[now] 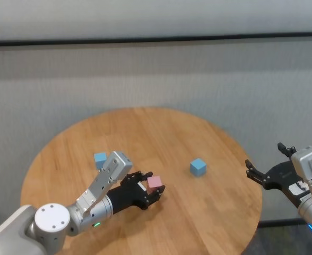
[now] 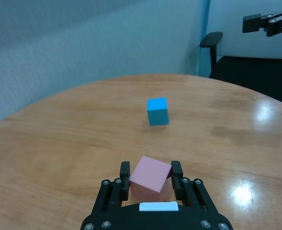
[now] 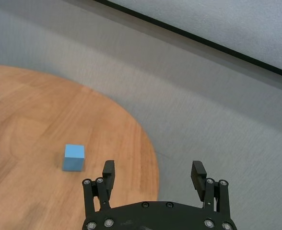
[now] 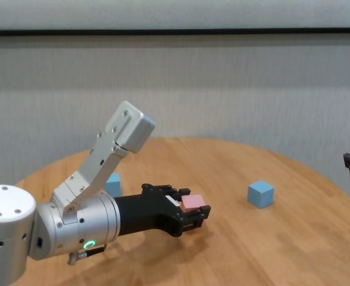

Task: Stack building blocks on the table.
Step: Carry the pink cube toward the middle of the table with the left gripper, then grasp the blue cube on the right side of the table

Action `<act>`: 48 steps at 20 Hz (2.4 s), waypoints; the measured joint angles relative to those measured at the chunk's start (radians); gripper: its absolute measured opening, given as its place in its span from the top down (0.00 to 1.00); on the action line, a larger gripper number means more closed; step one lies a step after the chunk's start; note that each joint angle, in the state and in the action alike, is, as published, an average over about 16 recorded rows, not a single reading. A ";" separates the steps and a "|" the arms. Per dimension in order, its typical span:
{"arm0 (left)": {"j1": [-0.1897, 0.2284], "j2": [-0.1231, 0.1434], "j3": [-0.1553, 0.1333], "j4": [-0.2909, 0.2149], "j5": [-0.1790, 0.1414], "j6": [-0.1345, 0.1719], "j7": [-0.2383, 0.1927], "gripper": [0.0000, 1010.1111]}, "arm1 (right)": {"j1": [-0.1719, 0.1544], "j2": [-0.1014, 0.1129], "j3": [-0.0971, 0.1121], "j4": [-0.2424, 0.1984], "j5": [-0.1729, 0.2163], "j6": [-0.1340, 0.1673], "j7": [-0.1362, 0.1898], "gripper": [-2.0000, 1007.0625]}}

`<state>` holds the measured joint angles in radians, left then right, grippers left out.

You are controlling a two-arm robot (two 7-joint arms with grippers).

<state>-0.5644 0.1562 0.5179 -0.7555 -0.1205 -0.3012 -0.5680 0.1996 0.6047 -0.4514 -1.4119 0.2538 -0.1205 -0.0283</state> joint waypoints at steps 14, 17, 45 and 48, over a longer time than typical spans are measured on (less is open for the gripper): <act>-0.015 -0.013 -0.009 0.047 0.018 -0.009 -0.002 0.47 | 0.000 0.000 0.000 0.000 0.000 0.000 0.000 0.01; -0.015 -0.013 -0.010 0.049 0.020 -0.008 -0.003 0.45 | 0.000 0.000 0.000 0.000 0.000 0.000 0.000 0.01; 0.148 0.159 -0.131 -0.304 -0.070 0.104 0.046 0.01 | 0.000 0.000 0.000 0.000 0.000 0.000 0.000 0.01; 0.172 0.183 -0.142 -0.336 -0.074 0.110 0.055 0.01 | 0.000 0.000 0.000 0.000 0.000 0.000 0.000 0.01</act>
<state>-0.3925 0.3397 0.3754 -1.0914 -0.1945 -0.1908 -0.5127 0.1996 0.6047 -0.4514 -1.4119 0.2538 -0.1205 -0.0283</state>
